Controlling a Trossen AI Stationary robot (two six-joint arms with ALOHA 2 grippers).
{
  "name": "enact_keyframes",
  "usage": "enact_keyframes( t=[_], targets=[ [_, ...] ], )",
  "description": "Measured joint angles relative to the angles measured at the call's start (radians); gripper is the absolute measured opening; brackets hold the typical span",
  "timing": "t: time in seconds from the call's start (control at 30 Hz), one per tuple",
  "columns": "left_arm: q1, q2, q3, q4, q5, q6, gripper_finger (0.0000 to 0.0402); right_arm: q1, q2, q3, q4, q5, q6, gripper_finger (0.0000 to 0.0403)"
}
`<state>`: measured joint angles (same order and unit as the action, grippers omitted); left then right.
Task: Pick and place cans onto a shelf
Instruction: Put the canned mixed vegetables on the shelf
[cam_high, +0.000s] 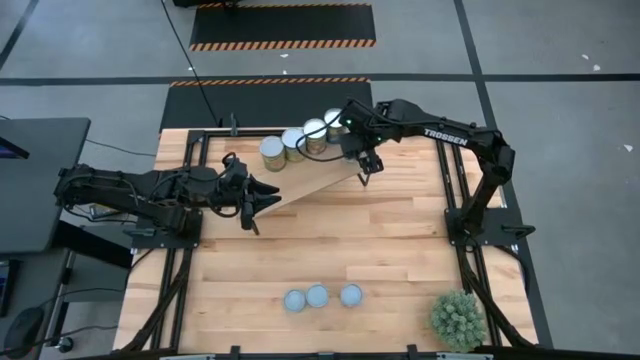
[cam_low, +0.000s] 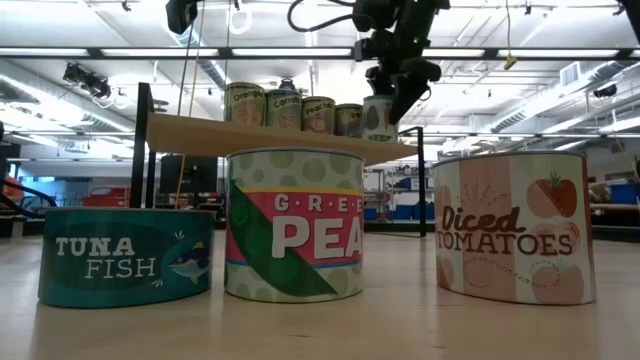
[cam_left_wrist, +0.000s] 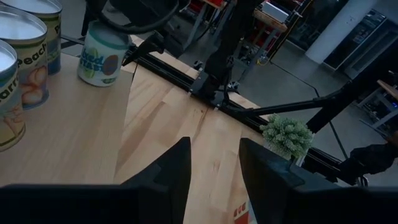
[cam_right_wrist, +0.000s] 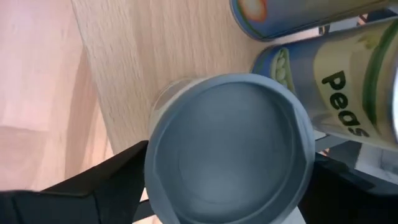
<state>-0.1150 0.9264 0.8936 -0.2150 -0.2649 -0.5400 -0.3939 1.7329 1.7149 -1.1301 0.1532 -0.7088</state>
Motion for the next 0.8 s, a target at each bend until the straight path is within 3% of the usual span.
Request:
enact_keyframes(
  t=[0.33,0.8],
  targets=[
    [0.0,0.0,0.0,0.0,0.04,-0.002,0.0141,0.036,0.0,0.0,0.011,-0.013,-0.078,0.0357],
    [0.0,0.0,0.0,0.0,0.061,-0.017,0.0141,0.045,0.0,0.0,0.043,0.025,-0.062,0.0365]
  ],
)
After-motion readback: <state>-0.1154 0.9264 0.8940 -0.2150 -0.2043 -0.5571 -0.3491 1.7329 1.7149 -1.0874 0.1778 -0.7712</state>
